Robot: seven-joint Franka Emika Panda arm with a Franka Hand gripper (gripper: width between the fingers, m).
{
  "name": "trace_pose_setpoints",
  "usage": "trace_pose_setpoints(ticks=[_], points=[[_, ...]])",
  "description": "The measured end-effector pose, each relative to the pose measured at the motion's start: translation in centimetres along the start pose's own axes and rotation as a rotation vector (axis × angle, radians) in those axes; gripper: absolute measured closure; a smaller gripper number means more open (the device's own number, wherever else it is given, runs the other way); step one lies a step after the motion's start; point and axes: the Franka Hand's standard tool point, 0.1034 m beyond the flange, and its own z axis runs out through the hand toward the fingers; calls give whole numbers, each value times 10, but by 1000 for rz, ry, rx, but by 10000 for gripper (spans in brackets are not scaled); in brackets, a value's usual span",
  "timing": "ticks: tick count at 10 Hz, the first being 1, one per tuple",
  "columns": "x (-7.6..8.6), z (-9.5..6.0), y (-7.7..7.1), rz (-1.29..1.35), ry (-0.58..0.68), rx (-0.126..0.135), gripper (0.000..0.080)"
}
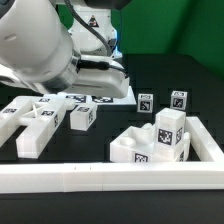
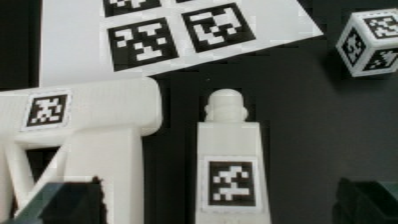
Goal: Assemble chair
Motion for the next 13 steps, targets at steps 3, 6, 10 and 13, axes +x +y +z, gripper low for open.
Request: trace_pose_setpoints(ticks=[3, 6, 10, 13], points=[[4, 3, 1, 2, -18, -5, 151], [6, 5, 0, 2, -29, -9, 151], [20, 5, -9, -26, 5, -23, 151], [22, 6, -11, -56, 11, -24, 151]])
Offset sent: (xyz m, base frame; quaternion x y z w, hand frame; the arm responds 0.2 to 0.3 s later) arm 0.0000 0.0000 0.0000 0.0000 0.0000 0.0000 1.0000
